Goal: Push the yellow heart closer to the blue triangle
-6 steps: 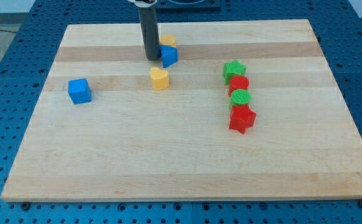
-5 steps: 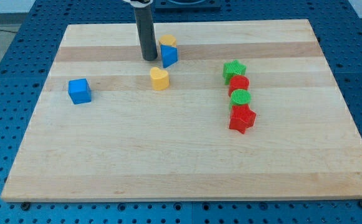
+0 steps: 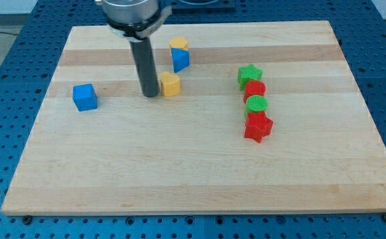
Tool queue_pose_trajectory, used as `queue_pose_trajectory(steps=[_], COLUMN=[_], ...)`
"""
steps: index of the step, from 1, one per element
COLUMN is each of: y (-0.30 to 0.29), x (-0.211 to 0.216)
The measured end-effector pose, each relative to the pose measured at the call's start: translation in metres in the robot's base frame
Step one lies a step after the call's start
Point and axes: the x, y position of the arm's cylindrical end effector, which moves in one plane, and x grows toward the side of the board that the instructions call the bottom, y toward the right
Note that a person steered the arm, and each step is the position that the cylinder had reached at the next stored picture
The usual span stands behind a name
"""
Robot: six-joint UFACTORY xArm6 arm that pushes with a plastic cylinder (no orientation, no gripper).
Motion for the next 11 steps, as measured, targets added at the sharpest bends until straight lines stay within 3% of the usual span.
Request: queue_pose_trajectory(steps=[3, 11], y=[0.015, 0.085], x=[0.016, 0.0])
